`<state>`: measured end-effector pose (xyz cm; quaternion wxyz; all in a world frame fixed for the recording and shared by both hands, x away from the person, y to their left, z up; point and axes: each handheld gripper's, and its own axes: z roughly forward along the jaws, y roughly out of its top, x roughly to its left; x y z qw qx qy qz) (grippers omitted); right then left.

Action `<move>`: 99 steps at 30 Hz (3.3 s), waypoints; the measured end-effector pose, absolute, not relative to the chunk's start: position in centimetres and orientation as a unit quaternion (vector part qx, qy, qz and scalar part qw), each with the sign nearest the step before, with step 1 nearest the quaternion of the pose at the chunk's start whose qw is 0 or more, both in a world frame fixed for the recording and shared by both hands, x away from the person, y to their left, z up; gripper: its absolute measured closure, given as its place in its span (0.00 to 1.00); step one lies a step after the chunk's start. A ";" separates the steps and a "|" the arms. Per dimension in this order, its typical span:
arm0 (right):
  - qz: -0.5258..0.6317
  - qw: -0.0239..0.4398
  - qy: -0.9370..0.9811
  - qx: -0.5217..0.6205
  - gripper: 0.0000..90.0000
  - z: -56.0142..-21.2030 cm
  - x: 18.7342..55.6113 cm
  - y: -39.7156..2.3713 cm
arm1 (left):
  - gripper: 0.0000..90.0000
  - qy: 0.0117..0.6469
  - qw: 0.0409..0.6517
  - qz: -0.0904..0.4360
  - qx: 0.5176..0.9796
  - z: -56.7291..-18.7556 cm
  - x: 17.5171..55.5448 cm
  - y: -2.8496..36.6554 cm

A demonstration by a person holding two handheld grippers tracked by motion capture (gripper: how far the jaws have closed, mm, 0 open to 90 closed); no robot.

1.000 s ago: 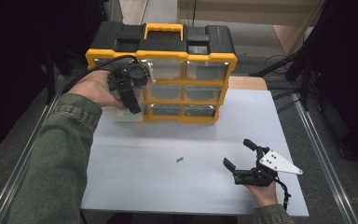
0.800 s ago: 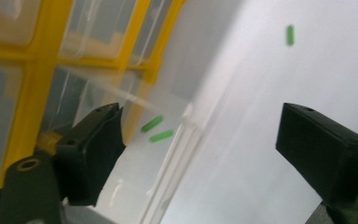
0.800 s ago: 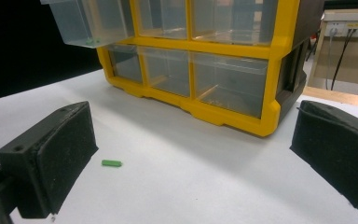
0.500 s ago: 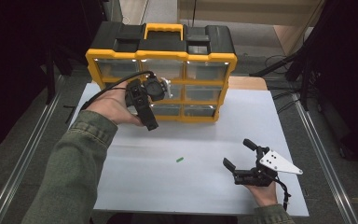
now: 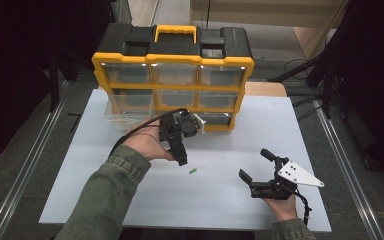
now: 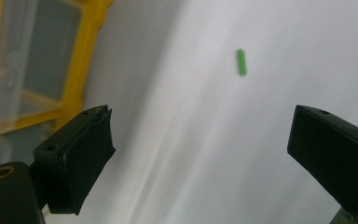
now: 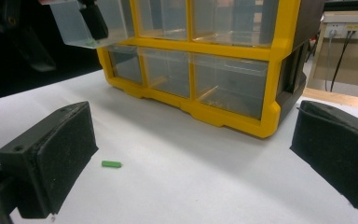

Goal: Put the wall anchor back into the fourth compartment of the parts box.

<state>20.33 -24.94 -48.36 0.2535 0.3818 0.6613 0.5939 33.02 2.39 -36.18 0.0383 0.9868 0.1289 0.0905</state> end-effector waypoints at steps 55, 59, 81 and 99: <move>0.589 0.252 0.672 0.371 0.00 -48.4 20.4 -24.8 | 0.92 0.130 0.016 0.002 0.991 -47.1 33.8 -1.1; 0.589 0.252 0.672 0.371 0.00 -48.4 20.4 -24.8 | 0.93 0.122 0.014 0.011 0.992 -47.1 33.6 -1.1; 0.589 0.252 0.671 0.373 0.00 -48.4 20.4 -24.7 | 0.94 0.106 0.005 0.014 0.994 -42.7 33.1 1.2; 0.586 0.252 0.672 0.375 0.00 -48.5 20.4 -24.7 | 0.94 0.123 0.020 0.034 0.992 -33.4 34.5 5.3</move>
